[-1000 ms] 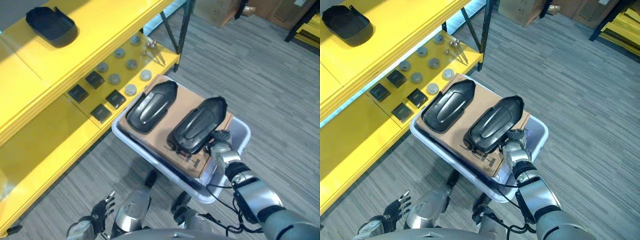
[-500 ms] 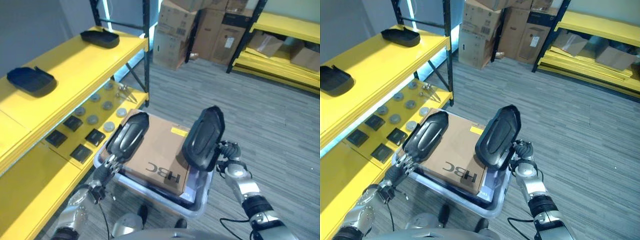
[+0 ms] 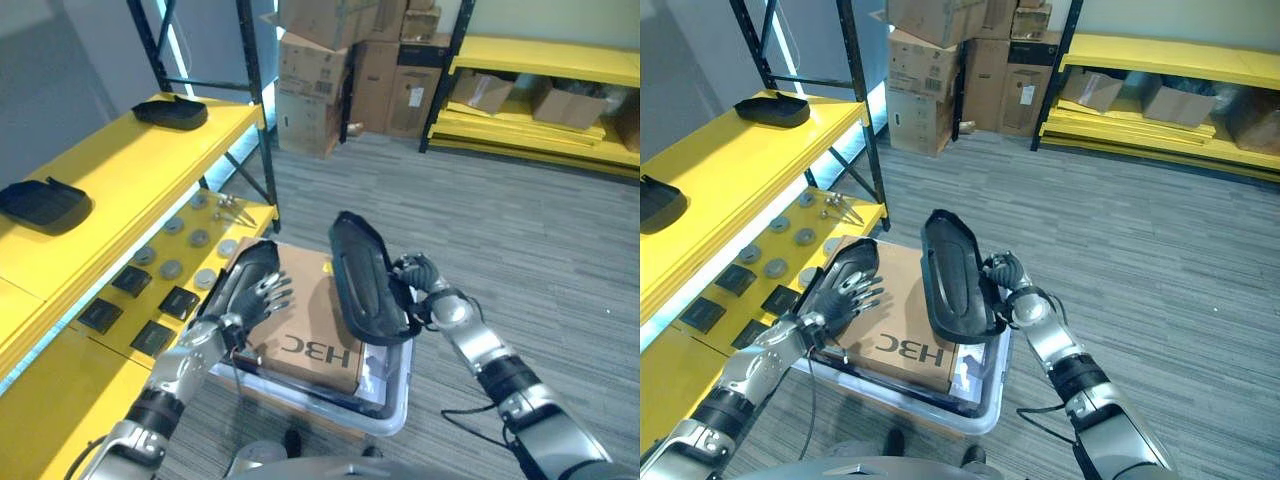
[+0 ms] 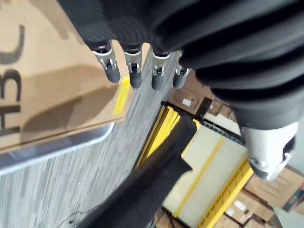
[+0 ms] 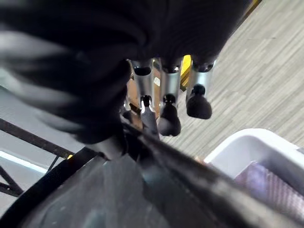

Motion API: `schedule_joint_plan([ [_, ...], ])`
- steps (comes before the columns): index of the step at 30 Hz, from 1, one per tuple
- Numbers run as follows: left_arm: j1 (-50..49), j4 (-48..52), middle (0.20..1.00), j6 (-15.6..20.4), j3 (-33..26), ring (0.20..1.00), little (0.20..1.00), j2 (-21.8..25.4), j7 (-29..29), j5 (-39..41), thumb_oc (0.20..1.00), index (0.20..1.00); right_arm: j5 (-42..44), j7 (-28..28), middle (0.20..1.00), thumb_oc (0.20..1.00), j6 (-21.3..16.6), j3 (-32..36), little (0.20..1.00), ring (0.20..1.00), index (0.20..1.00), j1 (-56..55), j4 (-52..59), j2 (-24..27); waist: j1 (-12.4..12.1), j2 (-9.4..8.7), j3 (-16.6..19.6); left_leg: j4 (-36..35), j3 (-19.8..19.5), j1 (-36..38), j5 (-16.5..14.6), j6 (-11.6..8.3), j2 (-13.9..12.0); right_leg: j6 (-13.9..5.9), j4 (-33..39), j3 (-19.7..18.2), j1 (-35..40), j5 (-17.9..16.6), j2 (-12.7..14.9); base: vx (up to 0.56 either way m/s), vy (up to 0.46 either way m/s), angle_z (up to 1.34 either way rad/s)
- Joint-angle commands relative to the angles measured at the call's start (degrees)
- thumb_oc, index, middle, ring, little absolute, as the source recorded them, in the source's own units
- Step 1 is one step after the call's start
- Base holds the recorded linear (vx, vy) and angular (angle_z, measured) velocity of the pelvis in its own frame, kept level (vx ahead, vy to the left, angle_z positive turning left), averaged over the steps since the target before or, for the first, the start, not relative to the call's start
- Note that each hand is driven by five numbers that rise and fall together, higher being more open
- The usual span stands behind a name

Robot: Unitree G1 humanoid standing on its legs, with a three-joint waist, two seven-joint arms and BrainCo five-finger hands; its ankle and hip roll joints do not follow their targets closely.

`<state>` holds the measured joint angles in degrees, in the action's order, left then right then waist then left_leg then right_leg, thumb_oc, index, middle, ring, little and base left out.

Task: Move parts from the plastic box to the shelf.

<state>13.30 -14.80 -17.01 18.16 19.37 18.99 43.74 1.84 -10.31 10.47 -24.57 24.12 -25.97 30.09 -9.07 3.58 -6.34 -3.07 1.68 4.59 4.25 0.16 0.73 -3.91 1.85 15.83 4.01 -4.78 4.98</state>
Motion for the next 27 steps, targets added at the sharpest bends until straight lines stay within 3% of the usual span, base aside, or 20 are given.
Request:
schedule_joint_plan([
  [1, 3.8, -1.4, 1.000, -0.6, 2.7, 1.000, 1.000, 0.0, -1.6, 4.3, 1.000, 1.000, -0.5, 0.9, 0.200, 0.200, -1.8, -1.6, 0.200, 0.200, 0.200, 6.8, 0.4, -0.8, -1.5, -4.13, 3.3, 0.5, -2.2, -3.3, -1.8, -1.45, -1.4, -5.44, 0.0, -1.0, 1.8, 1.3, 5.7, 0.00, 0.000, 0.00],
  [13, 8.7, -4.1, 1.000, -7.1, 6.6, 1.000, 1.000, -2.8, -5.9, 4.2, 1.000, 1.000, 1.2, 0.5, 0.200, 0.200, -0.1, -3.2, 0.200, 0.200, 0.200, 10.6, -0.5, -2.6, 0.3, -3.97, 4.5, -0.2, -1.7, -2.1, -2.3, -1.29, -1.1, -5.96, -0.3, -2.1, 1.5, 1.3, 5.7, 0.00, 0.004, -0.03],
  [17, 9.1, -4.7, 1.000, -7.1, 7.0, 1.000, 1.000, -2.7, -4.9, 2.4, 1.000, 1.000, 2.1, 1.5, 0.200, 0.200, 0.5, -2.8, 0.200, 0.200, 0.200, 11.0, -0.4, -2.4, 0.5, -3.84, 4.5, -0.3, -1.5, -1.8, -2.4, -1.15, -1.0, -6.06, -0.5, -2.2, 1.5, 1.4, 5.8, 0.00, 0.001, -0.02],
  [27, 11.2, -2.9, 1.000, -6.8, 10.3, 1.000, 1.000, -5.3, -6.0, 5.5, 1.000, 1.000, -0.8, 4.6, 0.200, 0.200, 1.8, -6.7, 0.200, 0.200, 0.200, 11.9, -2.1, -7.4, 0.6, -3.63, 4.5, -0.6, -2.0, -1.4, -2.3, -1.11, -0.9, -6.14, -0.6, -2.0, 1.5, 1.4, 5.9, 0.00, 0.000, 0.00],
])
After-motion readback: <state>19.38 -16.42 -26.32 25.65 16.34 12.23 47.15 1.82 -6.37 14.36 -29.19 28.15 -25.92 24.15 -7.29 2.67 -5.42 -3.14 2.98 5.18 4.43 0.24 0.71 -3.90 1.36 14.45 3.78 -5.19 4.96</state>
